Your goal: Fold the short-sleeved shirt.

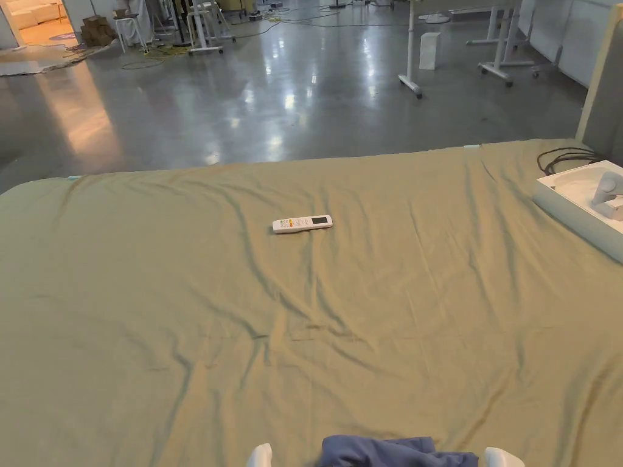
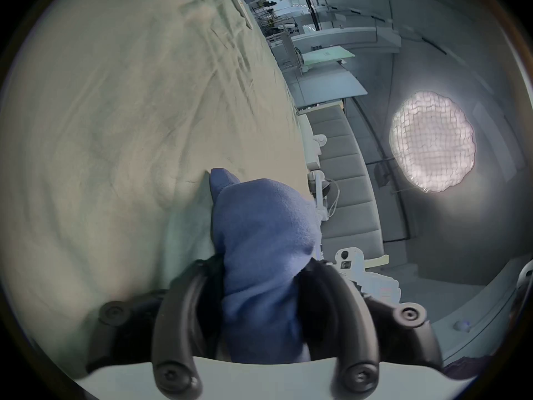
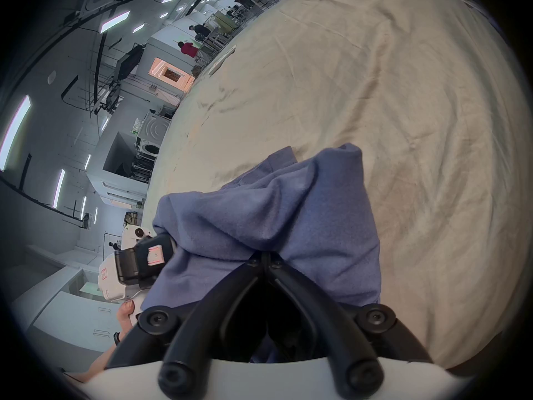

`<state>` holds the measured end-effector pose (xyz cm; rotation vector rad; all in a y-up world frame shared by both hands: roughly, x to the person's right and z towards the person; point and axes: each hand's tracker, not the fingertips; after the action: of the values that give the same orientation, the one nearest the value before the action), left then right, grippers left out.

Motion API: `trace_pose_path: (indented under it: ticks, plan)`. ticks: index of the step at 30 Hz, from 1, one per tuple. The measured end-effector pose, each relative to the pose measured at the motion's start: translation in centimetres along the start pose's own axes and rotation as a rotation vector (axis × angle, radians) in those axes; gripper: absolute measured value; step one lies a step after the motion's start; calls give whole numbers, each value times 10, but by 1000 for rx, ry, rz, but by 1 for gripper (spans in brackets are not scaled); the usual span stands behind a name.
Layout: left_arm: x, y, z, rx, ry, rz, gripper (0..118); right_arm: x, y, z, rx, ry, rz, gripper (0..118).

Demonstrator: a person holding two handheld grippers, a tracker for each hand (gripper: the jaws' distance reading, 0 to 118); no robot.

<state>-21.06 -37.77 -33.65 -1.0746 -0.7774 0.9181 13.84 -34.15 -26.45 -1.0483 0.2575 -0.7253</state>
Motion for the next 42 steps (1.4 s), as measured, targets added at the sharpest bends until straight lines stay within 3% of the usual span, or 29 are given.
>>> trace_pose_path:
  ticks: [5, 9, 13, 18, 21, 25, 27, 28, 31, 32, 35, 37, 42]
  plan:
    - [6, -3, 3, 6, 21, 35, 27, 0, -1, 4, 1, 13, -8, 0]
    - [12, -2, 23, 53, -88, 105, 26, -9, -2, 25, 20, 35, -12, 0]
    - [13, 28, 89, 100, -37, -3, 26, -21, -12, 59, 100, 53, 50, 0]
    - [-13, 81, 240, 259, 201, -49, 26, -21, -35, 86, 111, 79, 51, 0]
    - [-33, 112, 327, 299, 305, 11, 26, -18, -46, 85, 80, 41, 37, 0]
    - [-54, 142, 383, 324, 442, 38, 26, -16, -55, 81, 73, 27, -13, 0]
    - [-35, 135, 370, 342, 497, 74, 26, -18, -59, 81, 103, -49, 11, 0]
    - [-41, 137, 371, 350, 508, 85, 28, -20, -59, 81, 95, -76, 25, 0]
    - [-57, 140, 365, 379, 592, 89, 69, -22, -57, 80, 76, -73, 46, 0]
    - [-53, 138, 363, 382, 676, 77, 71, -24, -56, 81, 71, -73, 50, 0]
    - [-36, 143, 385, 278, 903, -64, 71, -40, -52, 98, 120, -89, 142, 0]
    - [9, 134, 393, 291, 999, -210, 71, -45, -49, 111, 167, -45, 197, 0]
    - [117, 86, 393, 435, 848, -521, 76, -65, -34, 127, 263, -29, 249, 0]
